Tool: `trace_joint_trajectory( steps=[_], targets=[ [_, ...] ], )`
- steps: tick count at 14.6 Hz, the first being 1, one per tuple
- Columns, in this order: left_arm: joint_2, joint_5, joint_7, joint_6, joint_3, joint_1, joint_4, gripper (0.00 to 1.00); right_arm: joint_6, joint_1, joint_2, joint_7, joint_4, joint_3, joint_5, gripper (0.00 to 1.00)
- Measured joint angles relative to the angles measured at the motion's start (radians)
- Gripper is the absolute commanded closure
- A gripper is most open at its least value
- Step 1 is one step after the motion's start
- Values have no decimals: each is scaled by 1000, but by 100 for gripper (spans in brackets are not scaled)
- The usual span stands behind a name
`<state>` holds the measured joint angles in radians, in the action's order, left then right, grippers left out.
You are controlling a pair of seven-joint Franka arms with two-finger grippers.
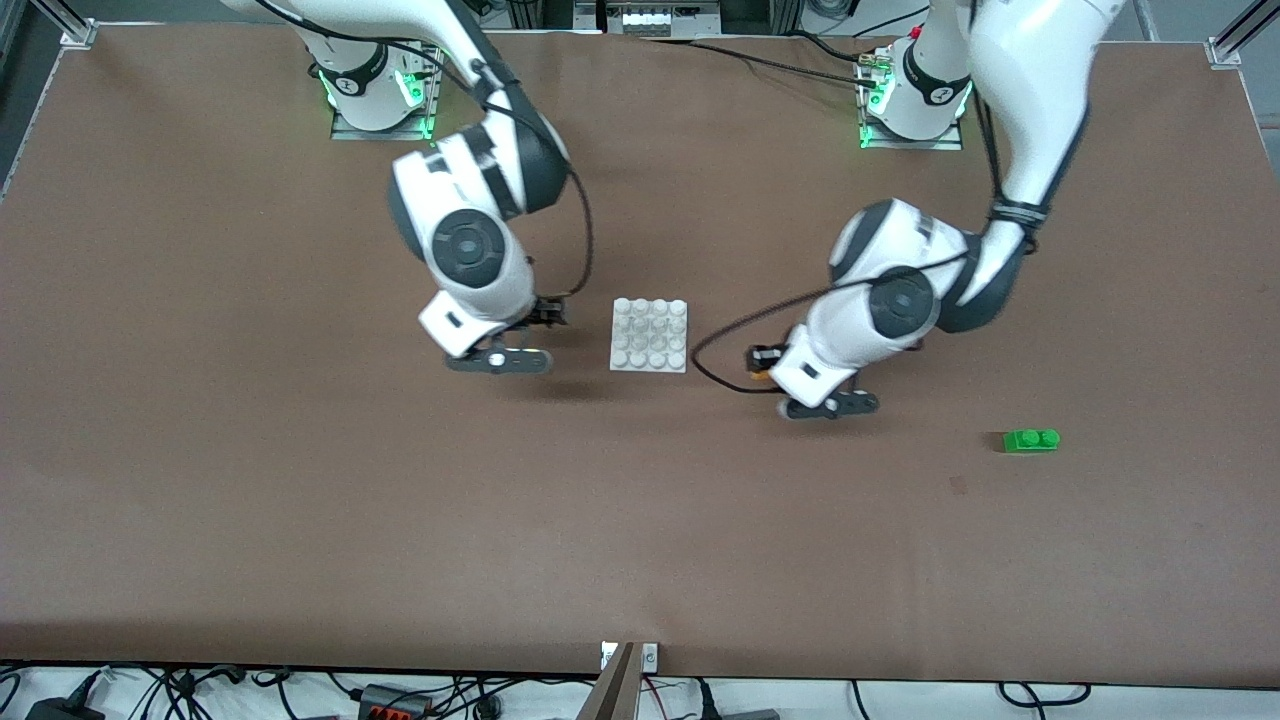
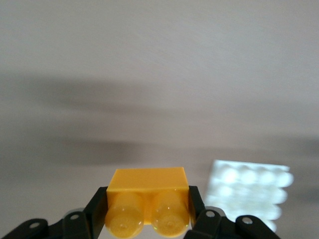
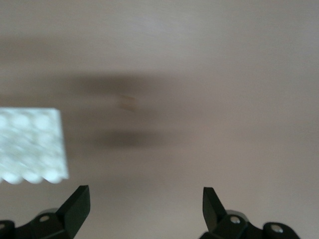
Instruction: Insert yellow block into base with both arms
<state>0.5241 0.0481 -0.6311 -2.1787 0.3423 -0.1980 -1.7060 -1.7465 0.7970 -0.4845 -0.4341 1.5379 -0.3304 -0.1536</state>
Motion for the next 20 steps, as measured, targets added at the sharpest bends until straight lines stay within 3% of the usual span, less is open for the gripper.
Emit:
trace_joint_trajectory(
  steps=[5,9,12,15,20],
  targets=[
    [58,-116,-301,-173,0,-193,-1,66,213,-3,134,232,-2,-192,1,0],
    [114,-302,-518,-233,0,-247,-1,66,380,-5,190,354,-57,-340,2,0],
    [132,-341,-559,-235,0,-253,-1,66,433,-7,195,454,-132,-456,2,0],
    [140,-342,-559,-235,15,-255,-1,65,440,-20,193,462,-160,-514,2,0],
    [158,-343,-556,-234,54,-261,-4,65,440,-30,189,523,-170,-519,0,0]
  ],
)
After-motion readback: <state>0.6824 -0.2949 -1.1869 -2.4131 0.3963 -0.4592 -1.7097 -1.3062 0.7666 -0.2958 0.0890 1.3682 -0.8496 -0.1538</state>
